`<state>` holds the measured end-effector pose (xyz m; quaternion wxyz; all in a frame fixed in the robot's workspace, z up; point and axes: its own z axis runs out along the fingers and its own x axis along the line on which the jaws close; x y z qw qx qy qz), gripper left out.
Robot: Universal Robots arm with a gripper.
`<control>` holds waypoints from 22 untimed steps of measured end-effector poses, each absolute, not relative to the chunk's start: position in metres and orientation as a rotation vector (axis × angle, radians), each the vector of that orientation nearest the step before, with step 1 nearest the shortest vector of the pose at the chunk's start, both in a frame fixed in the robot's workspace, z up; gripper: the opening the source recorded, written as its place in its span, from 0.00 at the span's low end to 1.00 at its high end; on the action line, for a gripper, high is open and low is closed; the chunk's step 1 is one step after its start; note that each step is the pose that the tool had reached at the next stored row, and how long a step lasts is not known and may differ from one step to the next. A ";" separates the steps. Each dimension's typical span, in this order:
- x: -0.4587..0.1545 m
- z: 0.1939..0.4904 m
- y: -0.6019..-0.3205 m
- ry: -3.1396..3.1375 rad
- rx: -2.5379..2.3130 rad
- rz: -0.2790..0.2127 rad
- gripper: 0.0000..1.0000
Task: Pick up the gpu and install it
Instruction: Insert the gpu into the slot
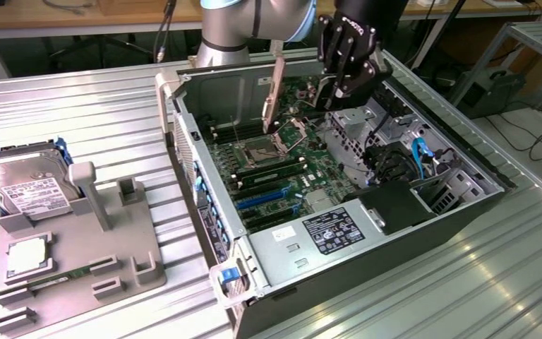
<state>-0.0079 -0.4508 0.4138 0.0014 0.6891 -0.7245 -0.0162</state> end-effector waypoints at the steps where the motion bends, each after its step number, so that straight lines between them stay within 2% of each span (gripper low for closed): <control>1: -0.008 0.412 -0.451 -2.273 2.166 -0.049 0.28; 7: -0.008 0.405 -0.451 -2.269 2.185 -0.059 0.28; 12: -0.008 0.402 -0.451 -2.271 2.213 -0.096 0.28; 22: -0.008 0.391 -0.451 -2.252 2.246 -0.088 0.28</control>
